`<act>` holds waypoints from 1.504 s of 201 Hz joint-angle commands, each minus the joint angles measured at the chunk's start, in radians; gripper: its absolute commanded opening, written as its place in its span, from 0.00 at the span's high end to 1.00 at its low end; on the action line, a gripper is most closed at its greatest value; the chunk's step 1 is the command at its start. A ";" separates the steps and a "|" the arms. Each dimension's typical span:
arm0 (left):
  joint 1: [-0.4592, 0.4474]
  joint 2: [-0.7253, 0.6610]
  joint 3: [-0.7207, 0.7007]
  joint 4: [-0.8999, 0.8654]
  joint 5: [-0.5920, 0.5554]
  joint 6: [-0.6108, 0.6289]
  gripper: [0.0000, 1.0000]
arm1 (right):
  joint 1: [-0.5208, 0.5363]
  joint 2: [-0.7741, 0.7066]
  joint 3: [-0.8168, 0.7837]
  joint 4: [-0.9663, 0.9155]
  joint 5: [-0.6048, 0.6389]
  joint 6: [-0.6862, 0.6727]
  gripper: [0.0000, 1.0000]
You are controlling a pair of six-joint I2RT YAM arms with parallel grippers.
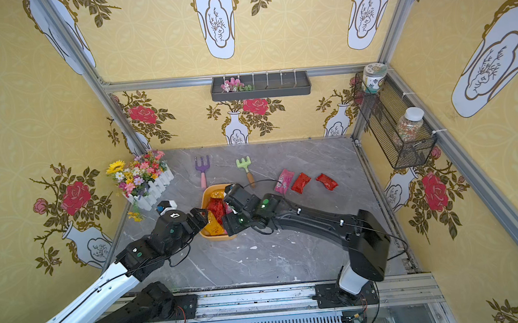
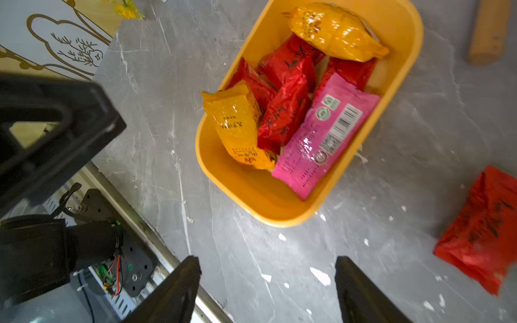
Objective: Take the tea bags out of the storage box
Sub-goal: Pick up the tea bag from the storage box.
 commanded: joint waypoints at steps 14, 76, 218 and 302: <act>0.176 -0.068 -0.078 -0.022 0.159 0.023 0.06 | 0.001 0.204 0.238 -0.002 0.062 0.030 0.24; 0.431 -0.078 -0.123 0.027 0.353 0.119 0.06 | 0.018 0.399 0.433 -0.020 0.014 0.000 0.22; 0.523 -0.228 -0.007 -0.072 0.439 0.057 0.06 | 0.046 0.529 0.545 -0.099 0.057 -0.183 0.22; 0.523 -0.216 0.040 -0.094 0.445 0.079 0.06 | 0.054 0.585 0.577 -0.130 0.126 -0.159 0.27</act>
